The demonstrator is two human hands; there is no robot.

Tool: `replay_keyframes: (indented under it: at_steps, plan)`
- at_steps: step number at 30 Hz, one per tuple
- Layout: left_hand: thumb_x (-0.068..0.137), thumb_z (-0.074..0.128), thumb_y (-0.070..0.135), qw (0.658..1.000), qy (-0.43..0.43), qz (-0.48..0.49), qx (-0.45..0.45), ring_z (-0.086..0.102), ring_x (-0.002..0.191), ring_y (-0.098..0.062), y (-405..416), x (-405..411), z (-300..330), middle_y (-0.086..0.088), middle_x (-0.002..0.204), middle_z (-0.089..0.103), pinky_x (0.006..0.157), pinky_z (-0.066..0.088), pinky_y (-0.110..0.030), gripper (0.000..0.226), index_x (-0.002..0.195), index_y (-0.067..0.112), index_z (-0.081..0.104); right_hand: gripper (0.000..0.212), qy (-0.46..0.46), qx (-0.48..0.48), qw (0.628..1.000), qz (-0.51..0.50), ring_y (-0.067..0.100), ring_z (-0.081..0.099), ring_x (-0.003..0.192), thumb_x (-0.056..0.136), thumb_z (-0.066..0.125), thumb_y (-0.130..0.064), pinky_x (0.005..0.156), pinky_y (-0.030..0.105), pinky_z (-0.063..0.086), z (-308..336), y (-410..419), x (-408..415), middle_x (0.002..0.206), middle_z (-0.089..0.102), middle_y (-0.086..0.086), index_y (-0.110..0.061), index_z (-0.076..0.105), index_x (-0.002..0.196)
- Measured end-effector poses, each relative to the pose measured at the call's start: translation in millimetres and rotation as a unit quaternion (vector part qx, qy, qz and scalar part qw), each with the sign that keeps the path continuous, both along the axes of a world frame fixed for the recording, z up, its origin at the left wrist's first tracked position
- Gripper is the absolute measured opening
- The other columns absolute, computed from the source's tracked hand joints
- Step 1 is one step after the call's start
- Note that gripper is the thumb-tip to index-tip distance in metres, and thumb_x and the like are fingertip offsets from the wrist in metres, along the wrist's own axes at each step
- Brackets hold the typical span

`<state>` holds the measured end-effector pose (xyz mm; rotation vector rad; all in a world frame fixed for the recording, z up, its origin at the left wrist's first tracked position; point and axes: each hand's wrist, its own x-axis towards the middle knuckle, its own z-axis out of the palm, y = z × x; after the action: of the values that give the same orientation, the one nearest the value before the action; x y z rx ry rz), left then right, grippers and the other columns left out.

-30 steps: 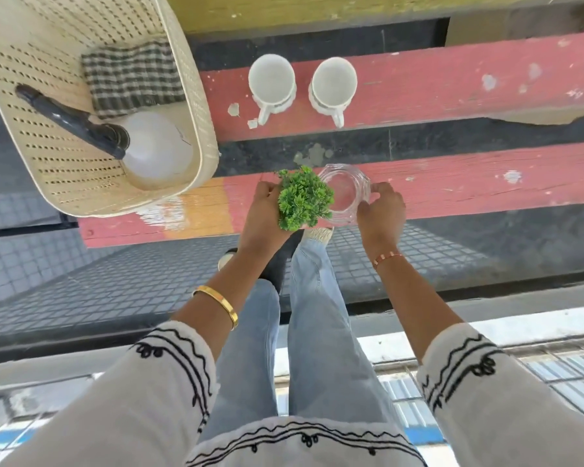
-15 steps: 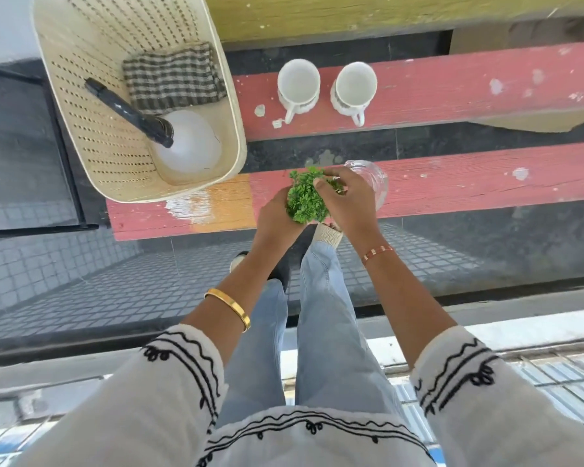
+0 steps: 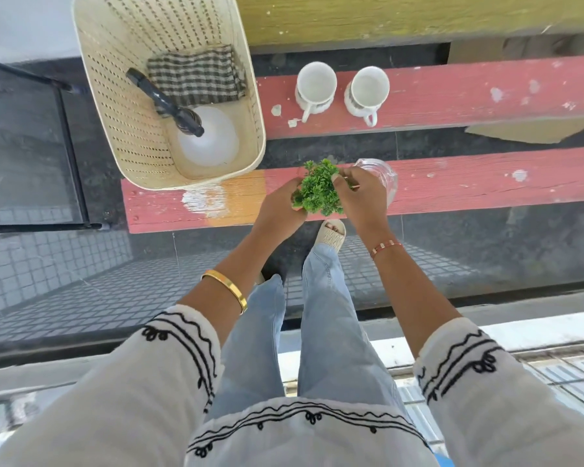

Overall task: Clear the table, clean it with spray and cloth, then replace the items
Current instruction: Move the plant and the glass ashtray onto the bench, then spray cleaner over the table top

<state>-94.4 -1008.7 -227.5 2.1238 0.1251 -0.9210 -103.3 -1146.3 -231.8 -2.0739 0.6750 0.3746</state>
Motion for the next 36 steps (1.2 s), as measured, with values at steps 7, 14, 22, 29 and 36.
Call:
replay_keyframes:
  at_steps: [7,14,22,29,36]
  plan:
    - [0.087,0.051,0.004,1.000,0.005,0.004,-0.012,0.042,0.133,-0.018,15,-6,17,-0.005,0.142,0.047,0.093,0.033,-0.019,0.057,0.140,0.019,0.036,0.032,0.009,-0.033,0.999,0.005,0.017,0.054,0.076,0.095,0.048,-0.021,0.053,0.009,0.035,18,7,-2,0.112,0.065,0.010,-0.008,0.059,0.122]
    - [0.090,0.049,0.012,0.999,-0.039,0.030,-0.016,0.045,0.130,-0.021,45,-14,57,-0.007,0.142,0.047,0.105,0.036,-0.033,0.052,0.140,0.016,0.035,0.034,-0.027,-0.035,0.999,-0.010,0.019,0.052,0.118,0.093,0.051,-0.021,0.087,0.015,0.031,61,51,-2,0.127,0.059,0.007,-0.009,0.058,0.123]
    - [0.090,0.051,0.013,0.986,-0.098,0.123,-0.056,0.050,0.123,-0.022,120,-24,113,-0.009,0.134,0.054,0.102,0.038,-0.031,0.046,0.134,0.018,0.043,0.032,-0.093,0.004,0.994,0.049,0.020,0.055,0.111,0.092,0.051,-0.019,0.093,0.028,0.039,120,132,4,0.121,0.062,0.010,-0.008,0.059,0.121]
    - [0.089,0.051,0.011,0.973,-0.093,0.207,-0.047,0.054,0.116,-0.021,162,-17,122,-0.008,0.129,0.057,0.087,0.039,-0.022,0.041,0.129,0.019,0.047,0.046,-0.042,-0.004,0.991,0.124,0.028,0.051,0.120,0.090,0.055,-0.021,0.102,0.041,0.042,131,157,24,0.130,0.054,0.017,-0.007,0.047,0.133]
    - [0.088,0.049,0.008,0.968,-0.062,0.239,-0.042,0.056,0.114,-0.020,183,22,120,-0.009,0.128,0.058,0.096,0.044,-0.031,0.042,0.129,0.018,0.049,0.046,-0.002,-0.037,0.979,0.199,0.030,0.055,0.108,0.088,0.059,-0.022,0.082,0.030,0.040,110,171,70,0.120,0.058,0.015,-0.007,0.045,0.128]
